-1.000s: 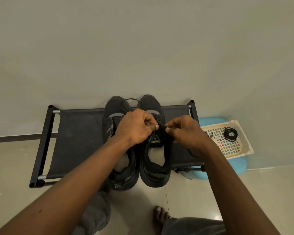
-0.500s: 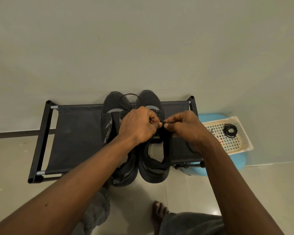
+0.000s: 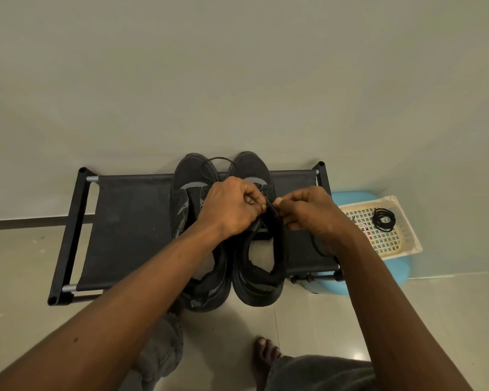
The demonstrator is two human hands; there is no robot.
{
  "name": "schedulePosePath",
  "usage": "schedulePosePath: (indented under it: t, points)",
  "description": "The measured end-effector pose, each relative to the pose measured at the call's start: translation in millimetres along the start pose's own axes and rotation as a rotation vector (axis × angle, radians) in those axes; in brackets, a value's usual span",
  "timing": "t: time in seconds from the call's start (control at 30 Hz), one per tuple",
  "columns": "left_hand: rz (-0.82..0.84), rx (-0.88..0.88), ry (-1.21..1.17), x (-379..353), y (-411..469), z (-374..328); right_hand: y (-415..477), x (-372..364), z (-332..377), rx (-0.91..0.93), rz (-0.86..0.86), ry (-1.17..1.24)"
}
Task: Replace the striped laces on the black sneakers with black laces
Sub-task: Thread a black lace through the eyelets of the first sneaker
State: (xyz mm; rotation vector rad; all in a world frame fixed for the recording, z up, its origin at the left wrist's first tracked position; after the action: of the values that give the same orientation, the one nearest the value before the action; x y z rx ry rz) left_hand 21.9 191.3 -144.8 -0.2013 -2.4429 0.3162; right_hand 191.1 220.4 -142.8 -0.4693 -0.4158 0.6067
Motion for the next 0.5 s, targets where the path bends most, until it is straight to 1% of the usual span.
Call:
schedulePosePath:
  t: [0.13, 0.37, 0.5]
  points:
    - [-0.046, 0.022, -0.078, 1.6, 0.4, 1.9, 3.1, -2.5, 1.1, 0.041, -0.121, -0.012]
    - [0.013, 0.008, -0.077, 4.8, -0.1, 1.2, 4.3, -2.4, -0.6, 0.028, -0.122, -0.014]
    - [0.040, -0.010, -0.021, 4.5, -1.3, -3.6, 6.6, -2.2, 0.6, 0.028, -0.165, -0.130]
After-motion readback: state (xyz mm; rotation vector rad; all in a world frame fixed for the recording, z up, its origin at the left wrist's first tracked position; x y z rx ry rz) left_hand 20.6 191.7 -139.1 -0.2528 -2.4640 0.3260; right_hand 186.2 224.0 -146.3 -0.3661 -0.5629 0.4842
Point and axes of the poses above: each hand's wrist, its own y-axis towards the middle knuckle, its own x-axis out of the back of the hand, z = x × y, the point moved 6 cm from there along y, towards the middle knuckle, and after that the axes turned 10 degrees about z, right-handed, at the moved point
